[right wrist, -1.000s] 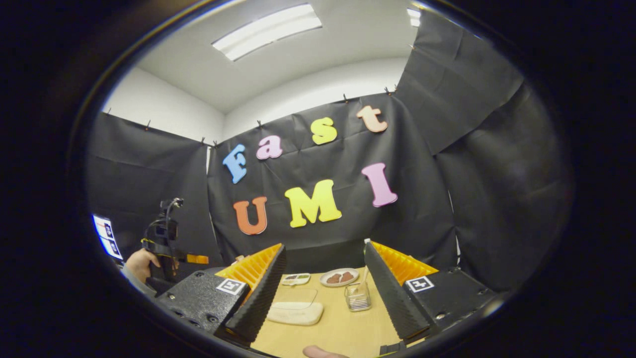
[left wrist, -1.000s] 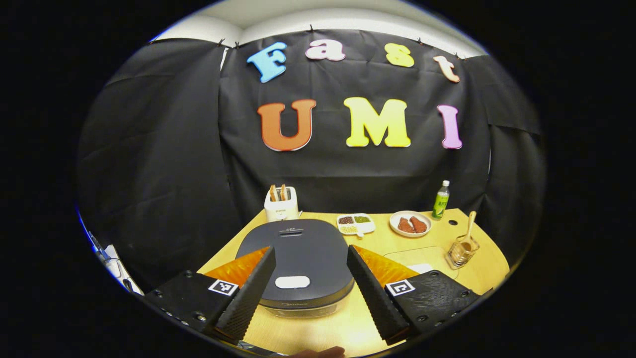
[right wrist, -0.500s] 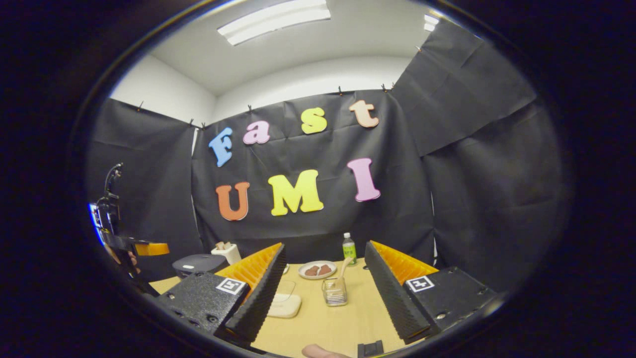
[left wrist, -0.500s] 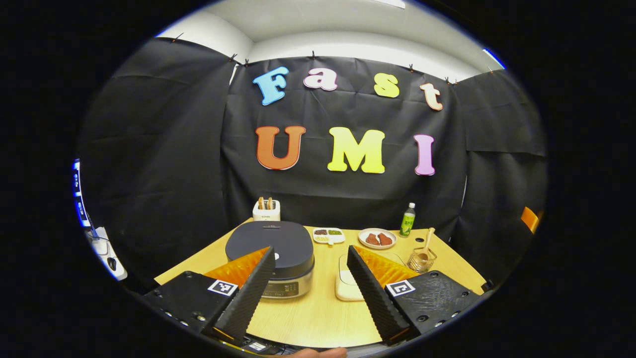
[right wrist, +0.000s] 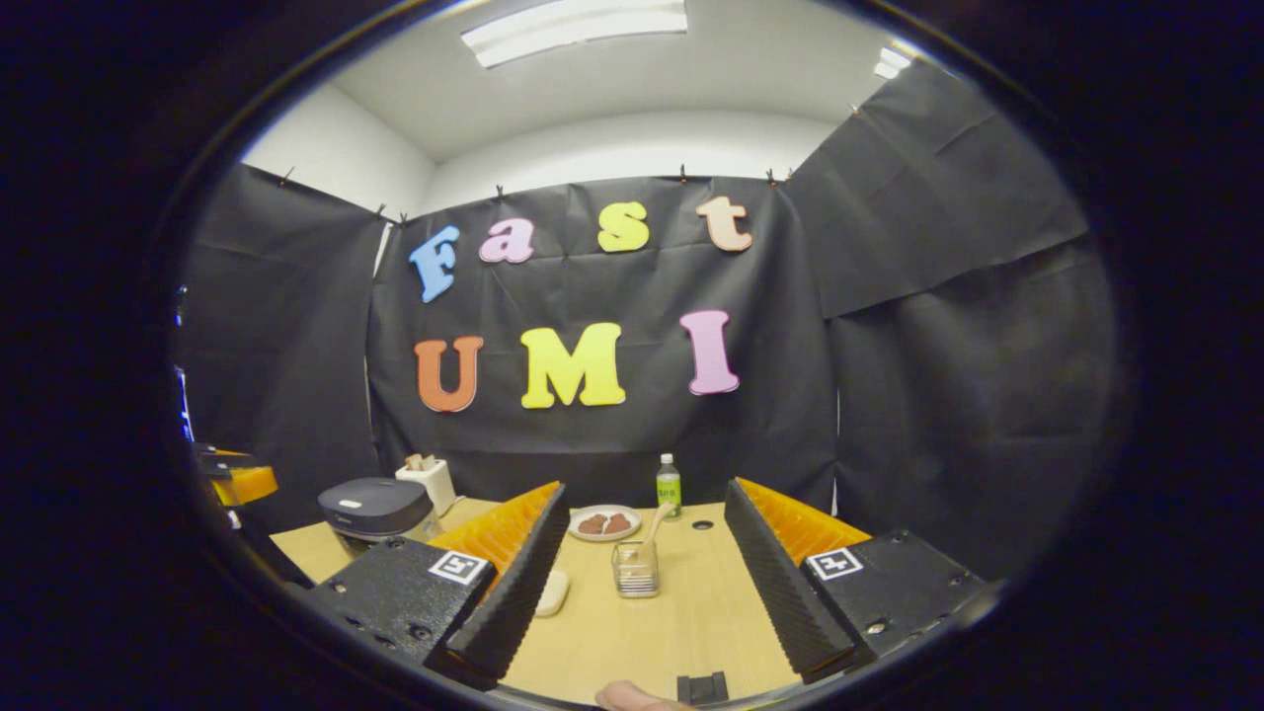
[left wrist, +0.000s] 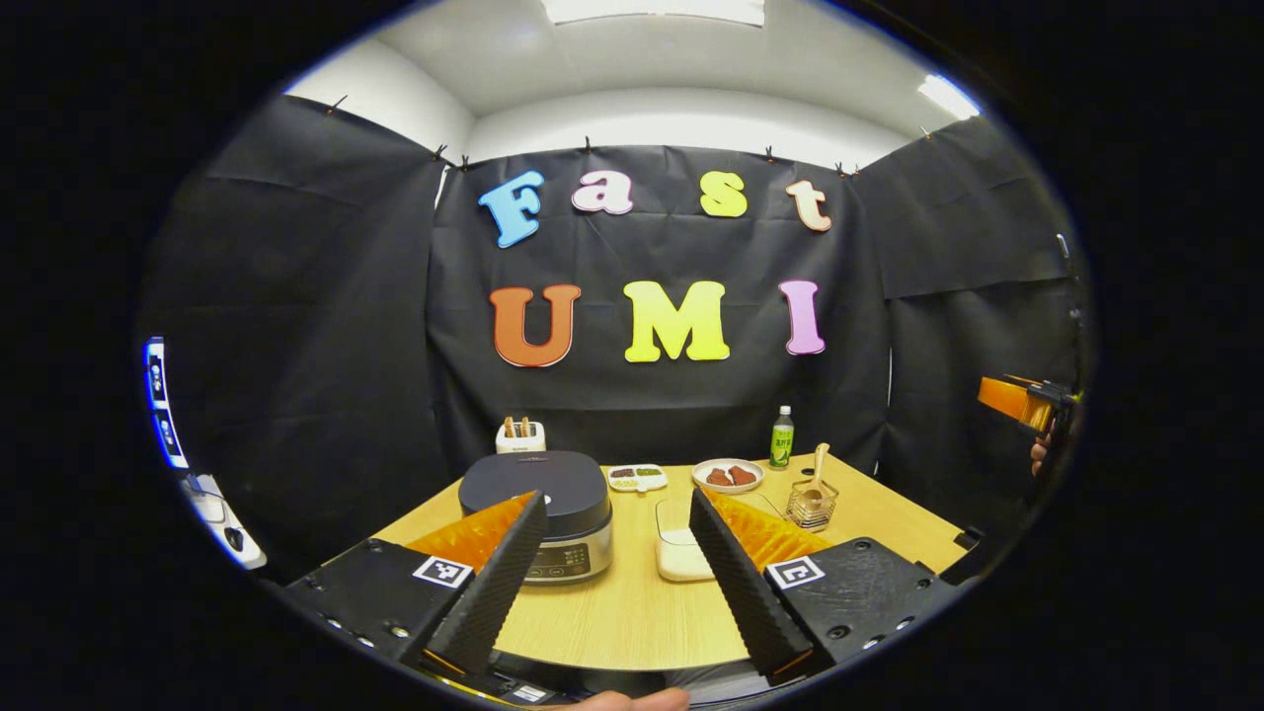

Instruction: Close the left gripper, press the button to open the rice cooker; take a wooden spoon from the chopstick holder with the right hand, scoop a spoonful of rice and pour it into the rice cooker, then put the wooden spoon back into the chopstick holder.

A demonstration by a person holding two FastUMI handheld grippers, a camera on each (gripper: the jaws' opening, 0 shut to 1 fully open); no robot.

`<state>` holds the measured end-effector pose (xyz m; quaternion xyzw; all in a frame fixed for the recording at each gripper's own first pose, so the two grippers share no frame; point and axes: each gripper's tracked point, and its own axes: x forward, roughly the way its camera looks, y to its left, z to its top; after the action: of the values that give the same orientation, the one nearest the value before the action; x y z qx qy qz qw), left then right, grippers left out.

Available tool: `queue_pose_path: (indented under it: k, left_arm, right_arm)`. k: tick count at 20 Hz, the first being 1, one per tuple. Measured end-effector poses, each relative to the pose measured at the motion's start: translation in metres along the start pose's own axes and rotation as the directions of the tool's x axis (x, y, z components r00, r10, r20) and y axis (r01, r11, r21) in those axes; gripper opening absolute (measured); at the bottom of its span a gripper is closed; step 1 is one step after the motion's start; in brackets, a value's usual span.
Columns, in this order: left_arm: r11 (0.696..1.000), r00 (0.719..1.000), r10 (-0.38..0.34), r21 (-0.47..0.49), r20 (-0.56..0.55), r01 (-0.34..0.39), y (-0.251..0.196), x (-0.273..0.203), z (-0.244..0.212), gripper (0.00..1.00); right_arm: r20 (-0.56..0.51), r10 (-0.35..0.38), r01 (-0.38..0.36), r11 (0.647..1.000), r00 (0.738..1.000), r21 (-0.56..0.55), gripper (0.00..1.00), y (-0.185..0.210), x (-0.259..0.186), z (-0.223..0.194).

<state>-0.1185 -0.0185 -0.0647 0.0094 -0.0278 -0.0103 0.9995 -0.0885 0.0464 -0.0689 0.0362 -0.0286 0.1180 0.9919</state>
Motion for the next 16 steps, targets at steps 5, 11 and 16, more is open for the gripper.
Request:
queue_pose_path:
  k: [5,11,16]
  left_arm:
    - [1.000,1.000,-0.020,-0.004,0.016,0.020,-0.009,-0.004,0.005,0.92]
    - [0.998,0.998,-0.058,0.023,0.020,0.058,-0.018,0.001,0.004,0.92]
    - [0.999,1.000,-0.031,0.011,0.006,0.031,-0.014,0.003,0.001,0.92]
  right_arm:
    - [0.025,-0.020,0.021,0.999,1.000,-0.025,1.00,-0.003,-0.011,0.008]
    - [0.076,-0.035,0.037,0.999,0.996,-0.031,1.00,-0.008,-0.019,0.016]
    - [0.052,-0.033,0.034,0.999,0.998,-0.026,1.00,-0.012,-0.019,0.010]
